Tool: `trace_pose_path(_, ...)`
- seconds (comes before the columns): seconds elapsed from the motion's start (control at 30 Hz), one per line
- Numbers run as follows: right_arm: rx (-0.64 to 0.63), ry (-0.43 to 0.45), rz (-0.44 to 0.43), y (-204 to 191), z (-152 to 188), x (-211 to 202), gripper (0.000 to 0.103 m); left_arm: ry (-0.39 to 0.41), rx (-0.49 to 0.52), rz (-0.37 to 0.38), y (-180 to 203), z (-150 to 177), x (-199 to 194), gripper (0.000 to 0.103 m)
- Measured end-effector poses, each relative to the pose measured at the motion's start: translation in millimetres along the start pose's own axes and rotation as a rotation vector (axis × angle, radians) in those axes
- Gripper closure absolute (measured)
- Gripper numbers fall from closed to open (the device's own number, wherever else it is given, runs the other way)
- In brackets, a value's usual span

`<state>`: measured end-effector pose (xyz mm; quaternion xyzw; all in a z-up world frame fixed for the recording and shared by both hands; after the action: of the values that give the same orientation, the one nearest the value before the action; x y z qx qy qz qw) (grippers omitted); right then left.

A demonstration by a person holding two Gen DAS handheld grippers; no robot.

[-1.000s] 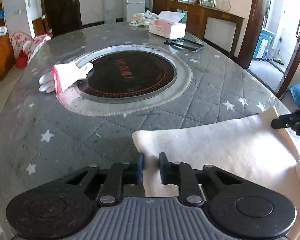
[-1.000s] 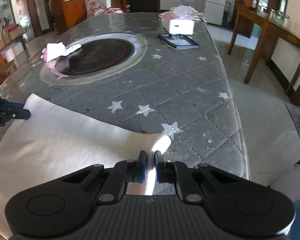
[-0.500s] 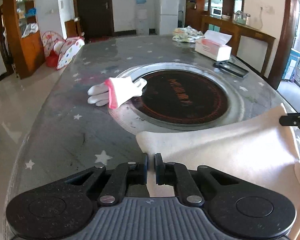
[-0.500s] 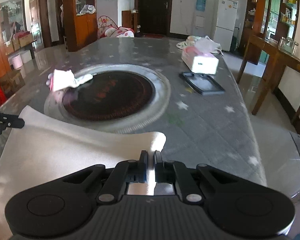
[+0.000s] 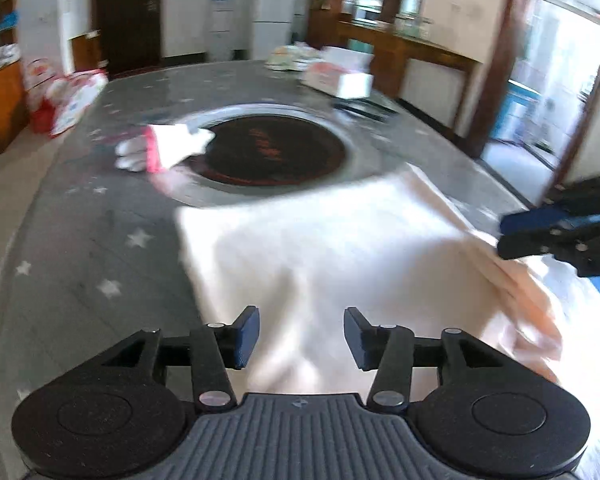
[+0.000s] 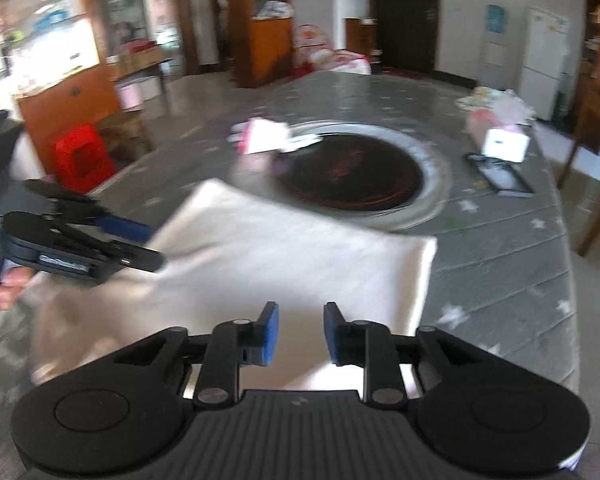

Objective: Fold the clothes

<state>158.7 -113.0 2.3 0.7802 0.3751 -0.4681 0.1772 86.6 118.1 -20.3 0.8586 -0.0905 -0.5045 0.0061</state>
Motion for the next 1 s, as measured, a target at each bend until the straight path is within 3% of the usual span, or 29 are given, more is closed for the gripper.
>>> trace_pose_path(0.17, -0.065, -0.029, -0.073, -31, 34, -20, 0.062, 0.004, 0.068, 0.084, 29, 34, -22, 0.038)
trace_pose_path(0.27, -0.102, -0.046, -0.075, -46, 50, -23, 0.052, 0.015, 0.102, 0.078, 42, 48, -29, 0.032)
trace_pose_path(0.37, -0.133, -0.058, -0.054, -59, 62, -22, 0.052, 0.026, 0.114, 0.055, 49, 59, -32, 0.032)
trace_pose_path(0.47, -0.148, -0.065, -0.052, -66, 70, -20, 0.049, 0.044, 0.118, 0.093, 52, 67, -39, 0.029)
trace_pose_path(0.67, -0.225, -0.083, 0.04, -78, 80, -6, 0.049, 0.034, 0.189, 0.081, 63, 84, -40, 0.029)
trace_pose_path(0.8, -0.233, -0.071, 0.052, -78, 78, -2, 0.055, 0.044, 0.244, 0.055, 71, 87, -35, 0.03)
trace_pose_path(0.9, -0.236, -0.068, 0.051, -78, 77, 0, 0.06, 0.057, 0.284, 0.044, 78, 87, -29, 0.036)
trace_pose_path(1.0, -0.239, -0.07, 0.039, -79, 75, 2, 0.078, 0.058, 0.314, 0.047, 85, 88, -24, 0.062)
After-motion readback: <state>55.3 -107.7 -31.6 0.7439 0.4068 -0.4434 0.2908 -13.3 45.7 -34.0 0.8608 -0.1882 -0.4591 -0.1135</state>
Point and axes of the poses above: each gripper's, at about its wrist camera, not at the fingertips, and x roughly the way its jaws point, y to its right, z to its underside, the point moved 2 cm from there along x, roughly the way its jaws point, and after that the axes turned 14 degrees about -y, right-handed, at the moved point
